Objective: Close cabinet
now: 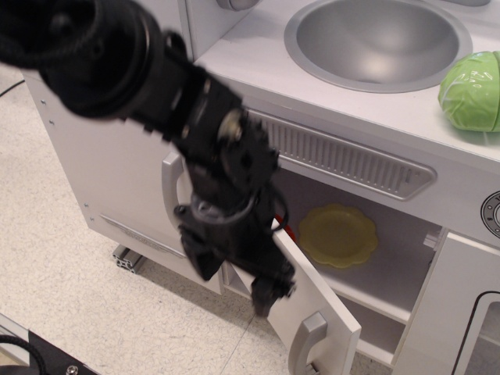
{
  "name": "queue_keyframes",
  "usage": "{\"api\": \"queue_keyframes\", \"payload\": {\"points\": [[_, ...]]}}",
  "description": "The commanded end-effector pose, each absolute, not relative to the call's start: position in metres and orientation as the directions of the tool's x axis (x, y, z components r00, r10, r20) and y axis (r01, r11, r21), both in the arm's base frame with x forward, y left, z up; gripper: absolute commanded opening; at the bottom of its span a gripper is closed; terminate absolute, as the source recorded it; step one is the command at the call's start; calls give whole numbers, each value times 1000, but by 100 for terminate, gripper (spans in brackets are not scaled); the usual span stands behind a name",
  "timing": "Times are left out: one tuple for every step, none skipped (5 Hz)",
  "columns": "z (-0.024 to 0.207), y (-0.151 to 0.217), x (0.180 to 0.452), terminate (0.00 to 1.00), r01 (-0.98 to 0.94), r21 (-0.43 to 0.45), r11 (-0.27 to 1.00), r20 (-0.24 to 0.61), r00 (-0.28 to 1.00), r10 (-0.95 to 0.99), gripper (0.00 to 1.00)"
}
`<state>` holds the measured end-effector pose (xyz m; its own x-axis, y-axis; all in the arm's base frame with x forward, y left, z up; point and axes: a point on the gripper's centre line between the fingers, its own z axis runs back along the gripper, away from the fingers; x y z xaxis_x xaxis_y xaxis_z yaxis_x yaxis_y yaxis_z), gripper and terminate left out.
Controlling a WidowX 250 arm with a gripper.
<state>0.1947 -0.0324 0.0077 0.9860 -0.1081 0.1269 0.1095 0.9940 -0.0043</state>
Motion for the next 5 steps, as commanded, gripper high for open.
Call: {"api": "queue_keyframes", "payload": {"points": [[-28,-40,196,0,137,66,988,157,977,-145,100],[-39,-53,197,0,131,70,989,174,974,-142,100],[-49,-66,204,0,116,68,991,201,971,-128,100],[-50,-76,221,0,70,39,997,204,976,-76,100],[-49,-82,239,0,34,20,999,203,978,-37,100]]}}
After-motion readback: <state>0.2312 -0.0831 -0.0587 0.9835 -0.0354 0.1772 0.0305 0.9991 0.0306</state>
